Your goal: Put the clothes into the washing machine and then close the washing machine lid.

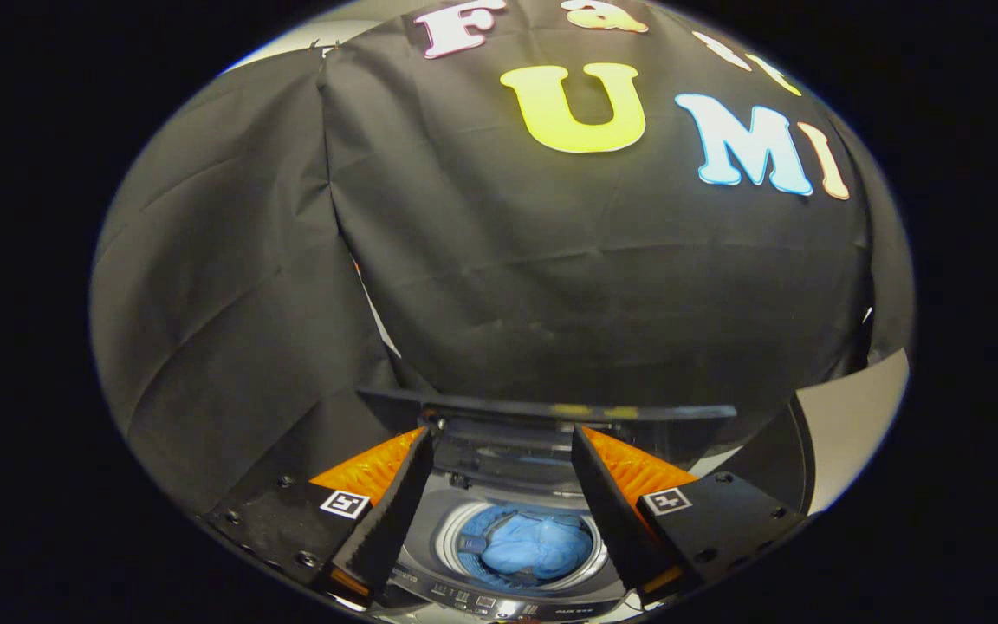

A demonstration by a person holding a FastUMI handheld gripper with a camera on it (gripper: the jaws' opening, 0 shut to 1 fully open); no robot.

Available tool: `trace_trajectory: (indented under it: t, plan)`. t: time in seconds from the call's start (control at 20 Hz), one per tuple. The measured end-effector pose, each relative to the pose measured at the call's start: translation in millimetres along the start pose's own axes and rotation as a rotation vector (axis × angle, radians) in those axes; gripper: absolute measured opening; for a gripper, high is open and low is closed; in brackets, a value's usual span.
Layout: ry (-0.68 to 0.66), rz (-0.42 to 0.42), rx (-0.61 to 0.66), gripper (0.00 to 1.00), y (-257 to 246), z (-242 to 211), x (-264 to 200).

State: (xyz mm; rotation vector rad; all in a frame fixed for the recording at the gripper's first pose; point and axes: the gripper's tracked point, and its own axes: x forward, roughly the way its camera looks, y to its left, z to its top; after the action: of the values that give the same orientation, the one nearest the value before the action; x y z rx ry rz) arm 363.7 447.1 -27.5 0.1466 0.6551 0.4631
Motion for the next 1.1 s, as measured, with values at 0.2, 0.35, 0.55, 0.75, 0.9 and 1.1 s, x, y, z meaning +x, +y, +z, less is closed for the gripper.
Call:
trace_trajectory:
  t: [0.2, 0.35, 0.55, 0.75, 0.9, 1.1]
  plan:
    - [-0.022, -0.022, 0.009, 0.98, -8, 27, 19]
    - [-0.004, -0.047, 0.003, 0.99, -18, 31, 36]
    - [0.024, -0.059, -0.011, 0.99, -17, 35, 68]
    - [0.053, -0.055, -0.001, 0.99, -13, 28, 88]
    - [0.07, -0.058, -0.012, 0.99, -11, 24, 103]
    - [0.099, -0.057, 0.001, 0.99, -9, 13, 118]
